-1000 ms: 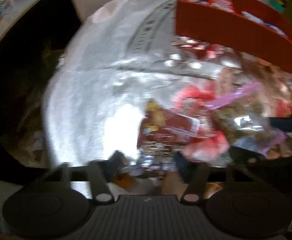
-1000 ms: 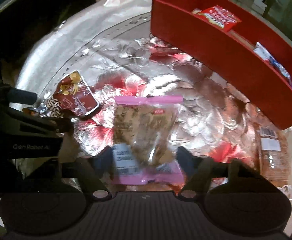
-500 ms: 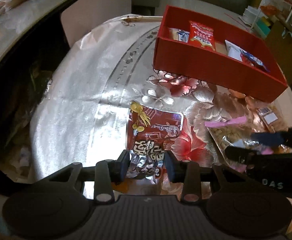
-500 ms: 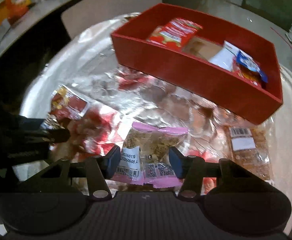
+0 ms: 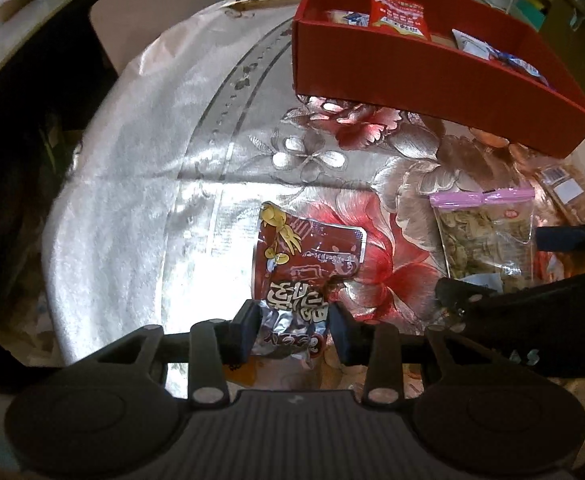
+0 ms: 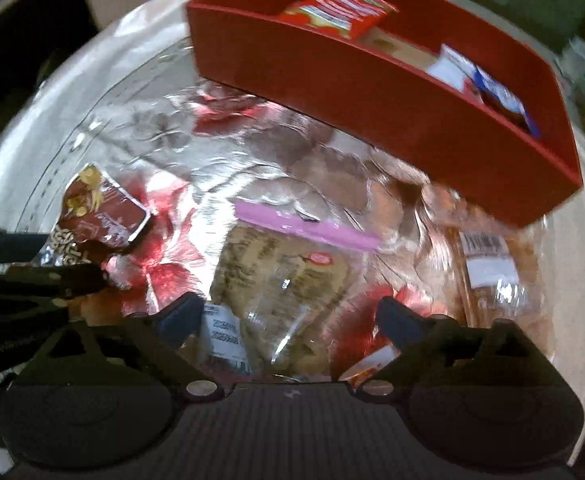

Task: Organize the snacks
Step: 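Grasp the brown candy bag with the left gripper while the right grasps the clear bread bag, then lift and carry the candy bag and bread bag over the red box with both grippers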

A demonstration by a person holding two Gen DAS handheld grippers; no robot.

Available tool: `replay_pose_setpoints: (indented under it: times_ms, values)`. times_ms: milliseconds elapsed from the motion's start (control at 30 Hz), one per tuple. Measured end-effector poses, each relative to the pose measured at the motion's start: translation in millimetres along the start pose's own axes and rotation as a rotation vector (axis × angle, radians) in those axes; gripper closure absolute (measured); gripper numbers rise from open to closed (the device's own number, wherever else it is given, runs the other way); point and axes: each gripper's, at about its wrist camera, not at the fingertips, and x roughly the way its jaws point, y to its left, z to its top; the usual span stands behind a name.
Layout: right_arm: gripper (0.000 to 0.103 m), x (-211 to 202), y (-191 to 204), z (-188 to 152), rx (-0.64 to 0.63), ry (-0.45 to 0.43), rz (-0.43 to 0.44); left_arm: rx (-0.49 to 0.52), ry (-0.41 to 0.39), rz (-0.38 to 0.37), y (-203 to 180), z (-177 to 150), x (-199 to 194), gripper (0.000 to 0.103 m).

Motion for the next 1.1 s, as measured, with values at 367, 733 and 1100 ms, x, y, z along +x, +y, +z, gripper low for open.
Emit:
replay_pose_setpoints:
  times_ms: [367,733,1100]
  values:
    - [0.016,-2.5,3.1,-2.2,-0.040,0.005,-0.011,-0.015,-0.006,0.041,9.3,1.6,3.5,0.044]
    - [0.040,-20.1,-1.3,-2.1,-0.017,-0.030,0.034,-0.007,-0.058,-0.038,-2.6,11.5,-16.3,0.071]
    - [0.040,-52.1,-26.2,14.6,0.078,-0.164,0.088,-0.024,-0.163,-0.092,-6.0,35.2,-40.7,0.071]
